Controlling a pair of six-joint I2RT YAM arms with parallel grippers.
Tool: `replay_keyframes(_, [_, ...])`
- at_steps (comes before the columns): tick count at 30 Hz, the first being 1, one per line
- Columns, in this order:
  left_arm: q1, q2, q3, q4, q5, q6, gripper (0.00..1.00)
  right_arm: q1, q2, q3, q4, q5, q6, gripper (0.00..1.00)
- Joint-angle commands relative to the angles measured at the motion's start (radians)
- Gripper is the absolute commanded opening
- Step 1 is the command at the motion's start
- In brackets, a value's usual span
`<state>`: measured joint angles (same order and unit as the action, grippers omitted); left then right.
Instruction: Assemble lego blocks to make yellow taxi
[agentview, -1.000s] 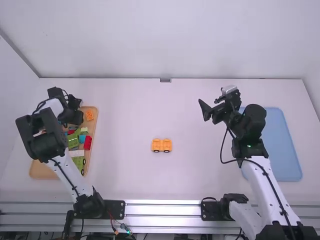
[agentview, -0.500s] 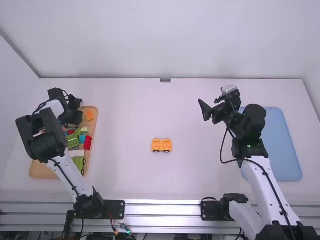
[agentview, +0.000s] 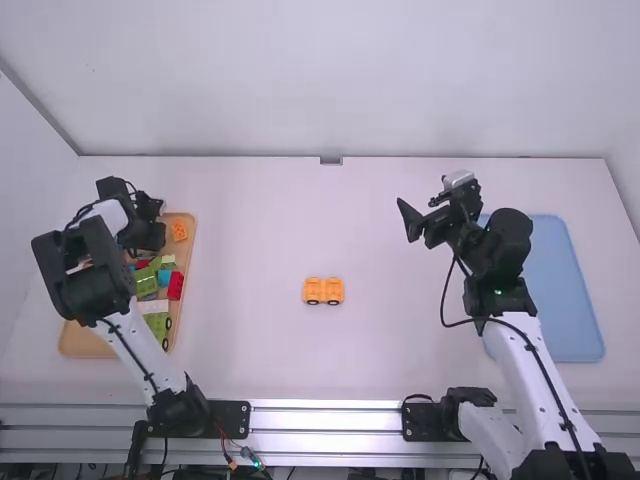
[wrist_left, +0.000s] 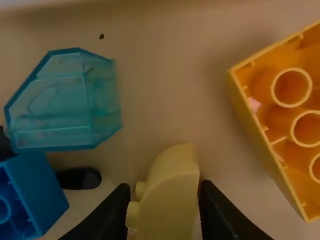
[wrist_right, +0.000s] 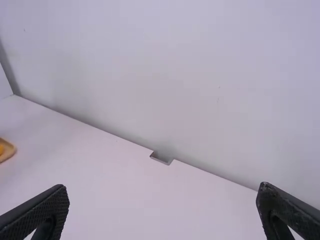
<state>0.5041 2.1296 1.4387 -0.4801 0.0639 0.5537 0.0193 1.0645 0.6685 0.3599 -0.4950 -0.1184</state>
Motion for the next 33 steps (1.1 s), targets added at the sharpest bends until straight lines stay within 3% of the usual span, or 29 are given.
replay_keyframes(1, [-0.001,-0.009,-0.023,-0.01,-0.061,-0.034,0.37,0.0,-0.014,0.039,0.003,-0.002,0.002,0.99])
replay_keyframes(13, [-0.001,-0.009,-0.023,-0.012,-0.054,-0.034,0.28,0.0,-0.014,0.039,0.0,-0.002,0.002,0.99])
replay_keyframes(17, [-0.001,-0.014,-0.023,0.001,-0.056,-0.056,0.13,0.0,-0.014,0.039,0.0,-0.005,0.002,0.99])
replay_keyframes(21, [-0.001,-0.051,-0.023,0.01,-0.057,-0.11,0.08,0.008,-0.014,0.039,-0.001,-0.064,0.002,0.99])
replay_keyframes(28, [-0.023,-0.243,-0.043,0.003,-0.053,-0.164,0.07,0.013,0.0,0.039,0.031,-0.1,0.072,0.99])
replay_keyframes(33, [-0.122,-0.431,-0.179,0.124,-0.023,-0.08,0.03,0.014,0.072,0.039,0.087,-0.131,0.205,0.99])
